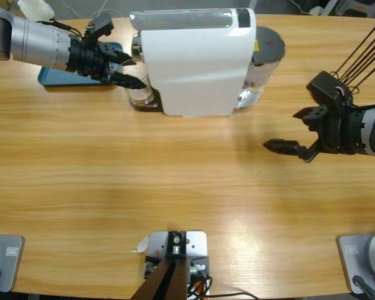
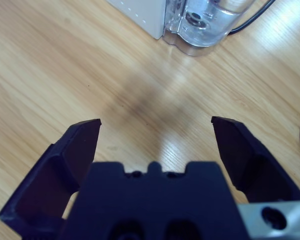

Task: Pour coffee

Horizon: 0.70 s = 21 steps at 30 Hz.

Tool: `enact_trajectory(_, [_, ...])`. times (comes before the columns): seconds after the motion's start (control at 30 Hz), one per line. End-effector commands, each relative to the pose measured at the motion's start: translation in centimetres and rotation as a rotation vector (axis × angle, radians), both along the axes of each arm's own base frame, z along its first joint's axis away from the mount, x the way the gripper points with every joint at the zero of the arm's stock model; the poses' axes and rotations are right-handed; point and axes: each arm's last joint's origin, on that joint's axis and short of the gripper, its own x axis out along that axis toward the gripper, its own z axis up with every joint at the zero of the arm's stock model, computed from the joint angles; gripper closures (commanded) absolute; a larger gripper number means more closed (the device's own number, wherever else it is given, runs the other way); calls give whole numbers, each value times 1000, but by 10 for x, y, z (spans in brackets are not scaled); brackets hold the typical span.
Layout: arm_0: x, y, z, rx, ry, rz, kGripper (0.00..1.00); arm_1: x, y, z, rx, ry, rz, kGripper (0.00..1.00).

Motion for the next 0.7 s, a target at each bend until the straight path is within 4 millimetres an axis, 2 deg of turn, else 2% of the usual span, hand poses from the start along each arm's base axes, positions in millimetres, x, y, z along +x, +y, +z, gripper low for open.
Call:
enact_trajectory(0.03, [2,-1,-24,-22,135,36,818,2,4,-6,-17,40,12,0])
enact_trajectory(0.1, [1,-1,-24,-22,141,42,1000,2,4,-6,-17,40,12,0])
enact_trajectory(0.27, [-4,4,-23,0,133,66,1000,2,4,-6,-17,40,12,0])
enact_trajectory(0.43, [-8,14,-6,-16,92,86,1000,1,4,-5,-13,36,12,0])
enact_trajectory(0.57, [-15,27,20,-42,28,118,1000,1,3,-5,-12,34,12,0])
enact_trajectory(0.7, [-19,50,48,-78,-37,197,1000,0,3,-5,-11,33,12,0])
